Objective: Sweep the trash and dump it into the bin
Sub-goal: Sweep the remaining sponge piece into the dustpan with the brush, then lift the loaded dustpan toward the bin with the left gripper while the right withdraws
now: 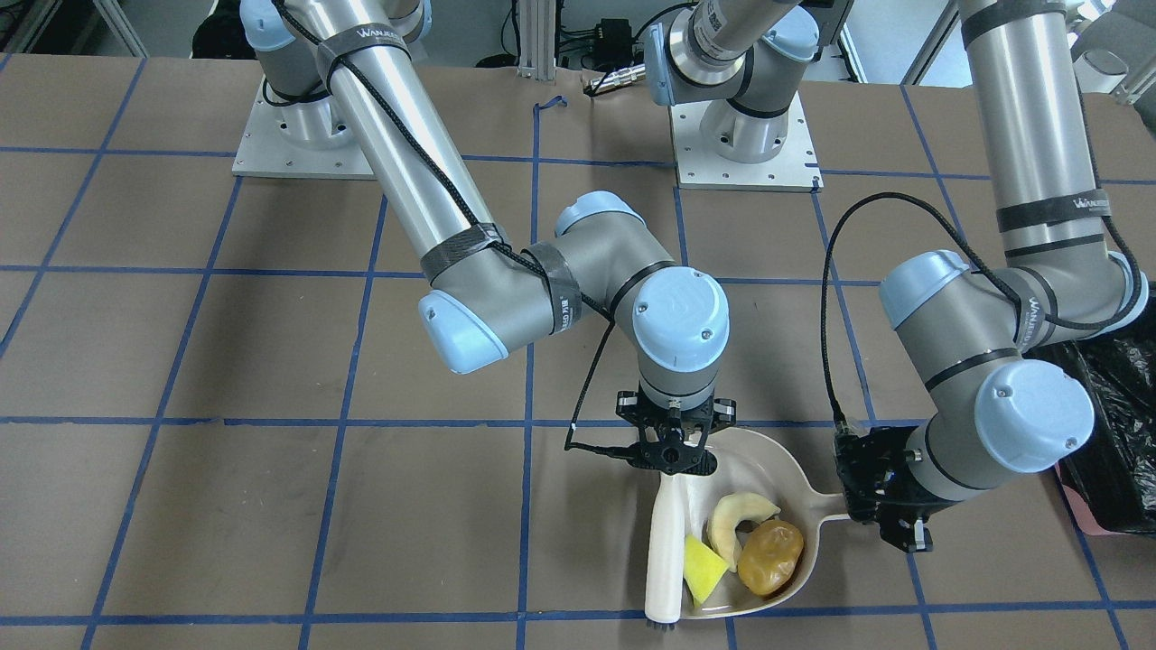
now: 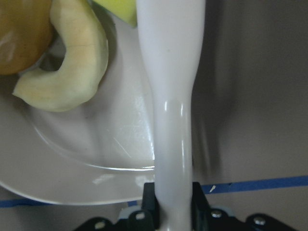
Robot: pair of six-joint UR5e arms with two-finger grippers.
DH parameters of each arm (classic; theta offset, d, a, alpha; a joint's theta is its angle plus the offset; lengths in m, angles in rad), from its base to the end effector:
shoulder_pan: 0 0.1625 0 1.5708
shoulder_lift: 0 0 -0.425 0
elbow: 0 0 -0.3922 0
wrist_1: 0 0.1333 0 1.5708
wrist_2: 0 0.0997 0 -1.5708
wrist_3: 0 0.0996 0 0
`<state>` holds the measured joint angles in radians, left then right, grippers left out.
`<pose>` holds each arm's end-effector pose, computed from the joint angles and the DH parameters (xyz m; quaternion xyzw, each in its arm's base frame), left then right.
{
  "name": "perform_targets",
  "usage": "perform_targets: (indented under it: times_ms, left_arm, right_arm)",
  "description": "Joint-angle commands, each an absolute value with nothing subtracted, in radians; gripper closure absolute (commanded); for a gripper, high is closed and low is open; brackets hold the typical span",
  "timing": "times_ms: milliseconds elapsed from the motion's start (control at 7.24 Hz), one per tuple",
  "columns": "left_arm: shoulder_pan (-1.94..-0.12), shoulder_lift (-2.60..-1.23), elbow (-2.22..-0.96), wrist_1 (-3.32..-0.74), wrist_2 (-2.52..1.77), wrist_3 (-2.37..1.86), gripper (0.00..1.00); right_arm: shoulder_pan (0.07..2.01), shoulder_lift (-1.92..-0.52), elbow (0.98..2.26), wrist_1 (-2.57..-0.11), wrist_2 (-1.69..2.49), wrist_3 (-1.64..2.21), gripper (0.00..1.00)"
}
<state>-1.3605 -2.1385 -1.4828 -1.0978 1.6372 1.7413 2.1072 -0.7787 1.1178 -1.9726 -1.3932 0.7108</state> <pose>0.0171 -0.6870 0.2398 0.6926 0.7206 0.0294 0.0158 0.5273 -0.5917 0.2389 0.0839 0.9920 0.0264 0.0902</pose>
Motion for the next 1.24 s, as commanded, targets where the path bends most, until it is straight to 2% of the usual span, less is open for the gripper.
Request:
perform_targets:
  times_ms: [0, 552, 829, 1105]
  left_arm:
    - [-1.361, -2.138, -1.483, -1.098, 1.637, 1.741, 0.91]
    - [-1.358, -2.125, -1.493, -1.098, 1.62, 1.74, 0.92]
    - [-1.339, -2.114, -1.491, -1.1, 1.568, 1.741, 0.95]
    - [-1.312, -2.091, -1.473, -1.13, 1.56, 1.746, 0.98]
  right_arm:
    - [2.115, -0.811, 1.104, -1.916, -1.391, 0.733, 1.0]
    - [2.096, -0.89, 1.109, -1.776, -1.392, 0.766, 1.0]
    - [2.005, -0.931, 1.141, -1.688, -1.502, 0.673, 1.0]
    - [1.854, -1.042, 1.292, -1.696, -1.509, 0.481, 1.0]
